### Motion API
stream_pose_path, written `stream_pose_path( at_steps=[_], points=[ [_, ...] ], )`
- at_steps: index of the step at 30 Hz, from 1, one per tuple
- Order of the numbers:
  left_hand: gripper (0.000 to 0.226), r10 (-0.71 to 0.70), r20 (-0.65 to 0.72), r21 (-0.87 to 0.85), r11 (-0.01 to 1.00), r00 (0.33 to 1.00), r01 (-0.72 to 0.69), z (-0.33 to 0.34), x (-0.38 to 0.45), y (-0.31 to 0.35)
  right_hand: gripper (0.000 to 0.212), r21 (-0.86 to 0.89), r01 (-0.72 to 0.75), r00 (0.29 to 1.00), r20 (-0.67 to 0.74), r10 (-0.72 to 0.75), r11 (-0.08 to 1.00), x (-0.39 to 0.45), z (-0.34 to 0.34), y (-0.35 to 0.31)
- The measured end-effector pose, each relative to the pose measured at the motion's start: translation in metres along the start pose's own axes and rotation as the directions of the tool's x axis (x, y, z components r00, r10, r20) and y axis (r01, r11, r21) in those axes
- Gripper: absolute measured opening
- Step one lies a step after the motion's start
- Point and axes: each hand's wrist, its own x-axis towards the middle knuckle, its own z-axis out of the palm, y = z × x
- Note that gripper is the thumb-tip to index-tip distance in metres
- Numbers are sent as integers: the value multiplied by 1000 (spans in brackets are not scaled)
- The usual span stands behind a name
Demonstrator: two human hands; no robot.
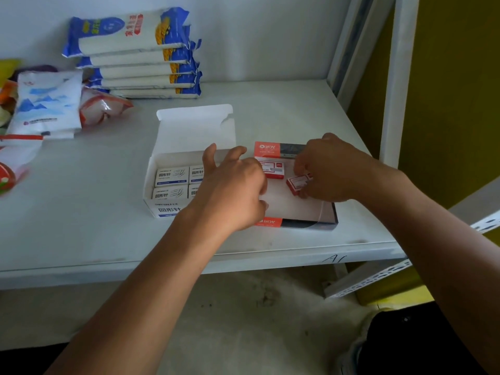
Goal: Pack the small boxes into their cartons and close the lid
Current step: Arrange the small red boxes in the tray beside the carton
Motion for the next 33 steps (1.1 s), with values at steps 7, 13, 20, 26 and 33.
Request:
stream_pose_path(
  at_steps=[7,13,20,26,33],
  points=[
    [15,-5,-11,-2,1000,1000,5,0,2,-2,59,30,-120,977,-175,123,992,5,2,-3],
    [12,-7,-43,-15,1000,999,7,2,2,0,70,-140,-239,964,-156,217,961,-2,1,-1],
    [21,-11,-46,-17,1000,999,10,0,2,5,52,22,-223,966,-126,224,975,7,10,4],
    [21,-1,-30,-22,1000,1000,0,-2,3,4,57,116,-220,963,-131,234,969,9,16,5],
    [20,12,-38,-67,998,999,-15,-2,1,2,64,106,-228,953,-178,245,968,9,20,0]
  ],
)
